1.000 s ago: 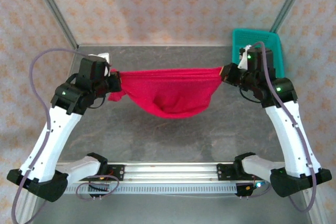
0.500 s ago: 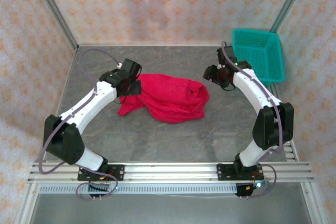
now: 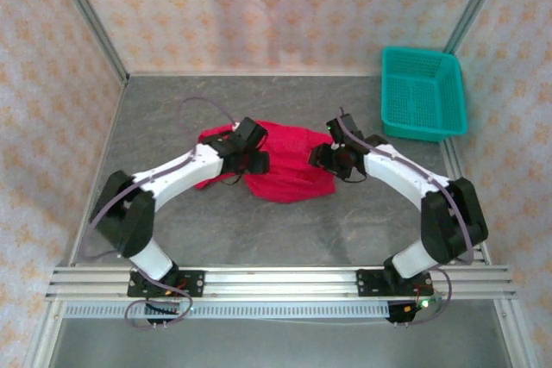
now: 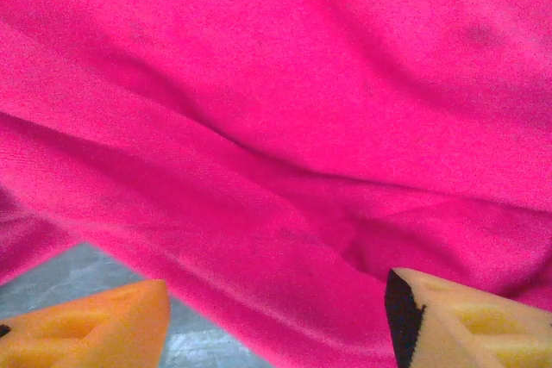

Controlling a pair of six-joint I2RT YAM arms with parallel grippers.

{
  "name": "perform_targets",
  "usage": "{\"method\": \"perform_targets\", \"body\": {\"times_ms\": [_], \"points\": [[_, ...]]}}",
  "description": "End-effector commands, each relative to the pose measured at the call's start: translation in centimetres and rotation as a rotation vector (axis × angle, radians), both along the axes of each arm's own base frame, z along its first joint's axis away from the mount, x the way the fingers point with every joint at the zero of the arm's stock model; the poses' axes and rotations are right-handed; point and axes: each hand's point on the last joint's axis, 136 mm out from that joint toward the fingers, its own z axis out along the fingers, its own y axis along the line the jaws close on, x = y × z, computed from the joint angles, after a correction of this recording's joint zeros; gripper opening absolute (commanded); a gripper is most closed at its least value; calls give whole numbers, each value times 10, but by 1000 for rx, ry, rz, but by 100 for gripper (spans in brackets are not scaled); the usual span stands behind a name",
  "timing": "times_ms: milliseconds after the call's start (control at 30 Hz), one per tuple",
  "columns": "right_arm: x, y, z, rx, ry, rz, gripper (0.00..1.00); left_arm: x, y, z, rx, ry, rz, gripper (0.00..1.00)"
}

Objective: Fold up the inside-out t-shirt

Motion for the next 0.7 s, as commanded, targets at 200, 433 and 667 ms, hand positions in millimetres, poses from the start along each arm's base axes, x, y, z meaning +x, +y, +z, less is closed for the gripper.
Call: {"method": "perform_targets", "body": {"times_ms": [200,433,667], "points": [[-65,-10,-56,-50,89,-24,29,17,-7,25,-38,-50,65,66],[-64,-16,-54,-82,73,-27,29,4,-19,-14,-42,28,47,65],[-58,-9,-17,-51,23,-11,29,-12,-7,-54,0,78,86,12]]}}
